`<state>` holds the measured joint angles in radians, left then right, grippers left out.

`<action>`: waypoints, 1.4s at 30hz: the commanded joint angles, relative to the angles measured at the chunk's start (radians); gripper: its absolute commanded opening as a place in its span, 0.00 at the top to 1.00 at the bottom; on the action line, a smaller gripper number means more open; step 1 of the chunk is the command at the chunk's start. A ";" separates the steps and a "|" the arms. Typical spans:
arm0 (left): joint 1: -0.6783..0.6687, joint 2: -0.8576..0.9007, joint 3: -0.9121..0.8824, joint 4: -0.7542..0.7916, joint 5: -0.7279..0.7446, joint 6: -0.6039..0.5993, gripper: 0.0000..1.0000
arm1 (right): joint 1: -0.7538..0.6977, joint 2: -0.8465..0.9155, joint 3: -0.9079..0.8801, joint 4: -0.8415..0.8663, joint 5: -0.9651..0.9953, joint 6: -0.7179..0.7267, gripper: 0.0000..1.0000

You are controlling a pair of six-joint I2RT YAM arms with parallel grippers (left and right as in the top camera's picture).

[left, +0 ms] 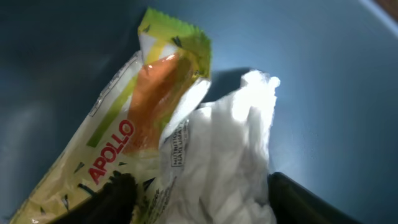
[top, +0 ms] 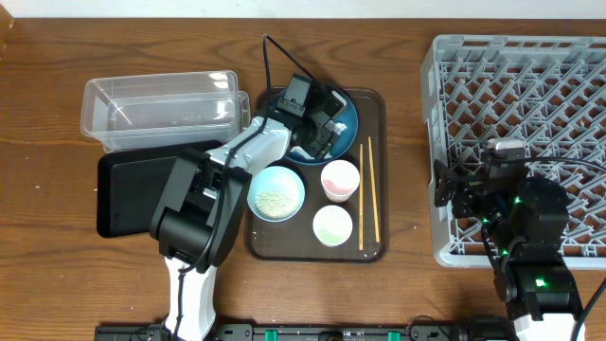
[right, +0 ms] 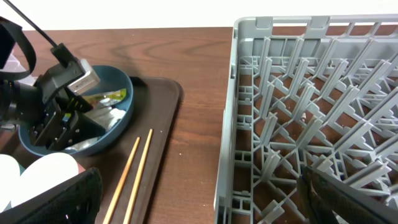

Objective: Sort waste into correct bins and load items into the dishwasher rack
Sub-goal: 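Carry the waste with the left gripper and drop it into the clear bin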

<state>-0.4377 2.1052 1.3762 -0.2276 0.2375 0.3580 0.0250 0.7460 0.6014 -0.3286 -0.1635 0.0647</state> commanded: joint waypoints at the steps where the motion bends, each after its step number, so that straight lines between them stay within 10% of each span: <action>1: 0.000 0.006 0.017 0.001 0.005 0.008 0.45 | 0.006 -0.002 0.024 0.000 0.005 0.013 0.01; 9: 0.005 -0.026 0.018 0.004 -0.125 0.003 0.94 | 0.006 -0.002 0.024 0.000 0.002 0.013 0.01; 25: 0.213 -0.374 0.018 -0.086 -0.172 -0.137 0.94 | 0.006 -0.002 0.024 0.000 0.002 0.013 0.01; 42: 0.521 -0.205 0.013 -0.128 -0.118 -0.282 0.91 | 0.006 -0.002 0.024 0.003 0.002 0.013 0.01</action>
<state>0.0856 1.8690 1.3842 -0.3485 0.0917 0.1005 0.0250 0.7460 0.6014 -0.3279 -0.1638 0.0647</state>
